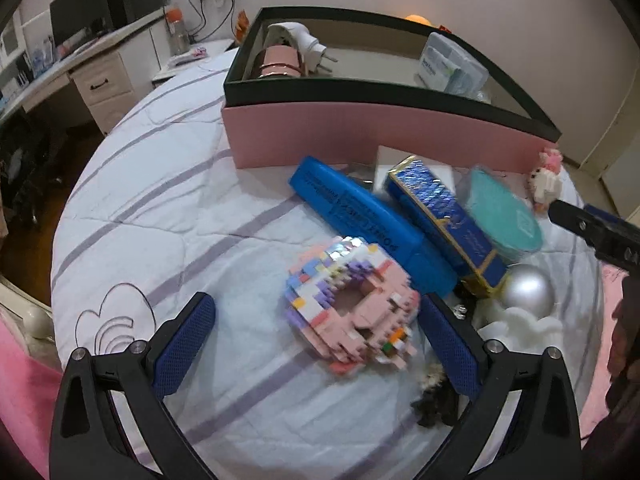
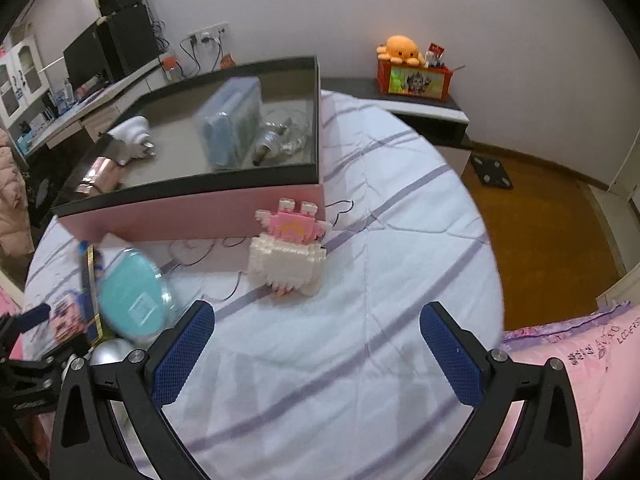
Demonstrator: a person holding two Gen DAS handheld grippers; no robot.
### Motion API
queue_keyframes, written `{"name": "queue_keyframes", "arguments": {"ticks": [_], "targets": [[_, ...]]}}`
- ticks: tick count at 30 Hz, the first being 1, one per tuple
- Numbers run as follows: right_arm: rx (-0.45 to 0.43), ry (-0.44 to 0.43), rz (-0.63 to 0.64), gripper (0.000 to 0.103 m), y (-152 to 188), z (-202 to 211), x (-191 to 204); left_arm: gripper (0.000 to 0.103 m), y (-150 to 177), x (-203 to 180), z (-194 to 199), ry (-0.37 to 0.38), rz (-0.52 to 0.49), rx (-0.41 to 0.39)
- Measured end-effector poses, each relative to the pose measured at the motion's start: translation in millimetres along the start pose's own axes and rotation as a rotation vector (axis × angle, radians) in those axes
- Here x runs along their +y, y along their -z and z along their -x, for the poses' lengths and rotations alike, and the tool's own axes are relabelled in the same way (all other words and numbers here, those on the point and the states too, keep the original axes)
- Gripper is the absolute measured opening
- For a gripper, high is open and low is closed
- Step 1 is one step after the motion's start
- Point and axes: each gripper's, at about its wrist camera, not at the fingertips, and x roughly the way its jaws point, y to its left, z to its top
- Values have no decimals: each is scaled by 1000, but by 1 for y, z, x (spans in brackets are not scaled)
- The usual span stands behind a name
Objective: Organize rigid objects
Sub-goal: 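Grasp the block donut with the left tool while the right tool grasps the pink-white block figure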
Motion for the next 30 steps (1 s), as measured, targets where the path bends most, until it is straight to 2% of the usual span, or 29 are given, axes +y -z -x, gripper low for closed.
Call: {"name": "queue_keyframes", "arguments": {"ticks": [3,4,5,7,8,16,19,24,30], "targets": [[8,-21,10,102,-7,-19,4,89,2,-7,0,-29,-60,-23],[12,-27,11,100,-9,-25,4,84,2,-7,2,-19,-65,-28],[11,-11,15,94,-11,-30,6,73,2,-7,3,-13,-64,-33],[-25,37,29,73,-13,-31,9,63,-1,-3,7,-24,-49,-40],[-35,15,19,49,-15,-29,9,63,-2,0,6,-11,-40,-33],[-10,-81,19,49,-4,-11,9,62,-5,1,7,-18,-40,-26],[-16,-74,24,50,0,0,11,62,-6,-1,8,-28,-41,-24],[-59,-71,23,50,4,26,10,62,-5,-3,19,-33,-41,-41],[-145,-78,35,50,11,71,14,62,-7,-4,51,-55,-49,-119]]}}
